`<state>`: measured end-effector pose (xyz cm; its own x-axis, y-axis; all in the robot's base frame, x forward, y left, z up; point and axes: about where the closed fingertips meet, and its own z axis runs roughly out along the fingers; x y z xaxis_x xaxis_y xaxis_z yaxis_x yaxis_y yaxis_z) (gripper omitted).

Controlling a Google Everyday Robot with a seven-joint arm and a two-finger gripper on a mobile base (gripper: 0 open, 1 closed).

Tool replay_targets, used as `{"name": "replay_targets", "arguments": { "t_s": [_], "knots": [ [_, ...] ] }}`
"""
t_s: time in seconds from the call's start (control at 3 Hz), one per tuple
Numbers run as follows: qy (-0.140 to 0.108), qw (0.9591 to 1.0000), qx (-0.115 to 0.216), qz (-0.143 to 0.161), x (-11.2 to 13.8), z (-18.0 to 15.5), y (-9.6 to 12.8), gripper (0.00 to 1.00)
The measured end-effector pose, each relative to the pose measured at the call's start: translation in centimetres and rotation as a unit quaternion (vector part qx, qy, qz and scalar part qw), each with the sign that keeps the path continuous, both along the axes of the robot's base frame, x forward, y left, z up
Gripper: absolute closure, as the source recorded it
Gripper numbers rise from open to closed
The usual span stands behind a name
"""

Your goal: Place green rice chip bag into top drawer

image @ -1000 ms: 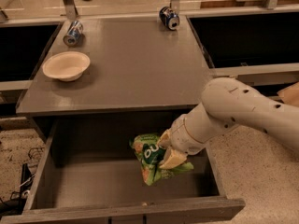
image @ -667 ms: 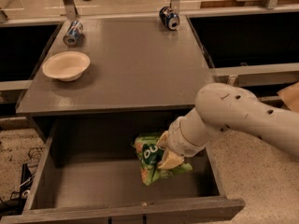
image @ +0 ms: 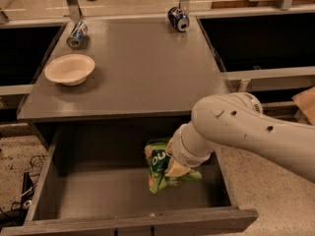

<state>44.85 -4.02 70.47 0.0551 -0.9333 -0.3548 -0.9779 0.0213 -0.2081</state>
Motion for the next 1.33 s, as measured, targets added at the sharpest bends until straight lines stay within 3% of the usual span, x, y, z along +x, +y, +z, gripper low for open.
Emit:
{"name": "replay_targets", "arguments": {
  "t_s": [1.33],
  "knots": [
    [0.021, 0.9998, 0.003, -0.006, 0.3, -1.5, 0.9, 1.00]
  ]
}}
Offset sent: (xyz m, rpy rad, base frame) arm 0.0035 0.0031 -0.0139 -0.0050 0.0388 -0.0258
